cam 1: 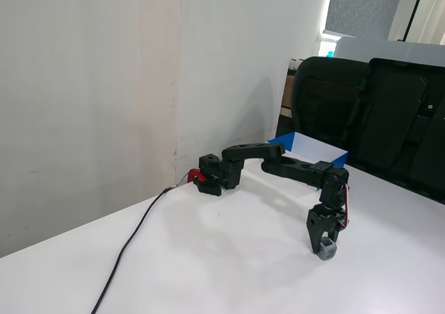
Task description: Grasp the gray block and put it in the box.
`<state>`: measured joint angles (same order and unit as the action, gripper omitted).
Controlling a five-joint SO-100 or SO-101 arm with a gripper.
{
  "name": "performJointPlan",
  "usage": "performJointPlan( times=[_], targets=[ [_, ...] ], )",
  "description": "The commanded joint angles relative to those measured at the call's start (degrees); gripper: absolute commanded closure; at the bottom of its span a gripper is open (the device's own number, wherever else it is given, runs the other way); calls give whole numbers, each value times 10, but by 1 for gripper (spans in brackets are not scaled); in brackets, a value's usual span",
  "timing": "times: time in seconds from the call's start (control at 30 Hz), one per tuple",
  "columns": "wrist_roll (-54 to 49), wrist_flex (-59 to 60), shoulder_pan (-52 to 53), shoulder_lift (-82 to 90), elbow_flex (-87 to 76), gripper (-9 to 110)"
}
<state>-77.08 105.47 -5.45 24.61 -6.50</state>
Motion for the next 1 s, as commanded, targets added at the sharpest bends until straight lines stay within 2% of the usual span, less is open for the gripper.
performJointPlan(
  times=[0.0,0.53,0.97],
  targets=[
    [11,25,-17,69,-27,101],
    [49,25,-26,260,-210,101],
    [85,25,13,515,-440,101]
  ],
)
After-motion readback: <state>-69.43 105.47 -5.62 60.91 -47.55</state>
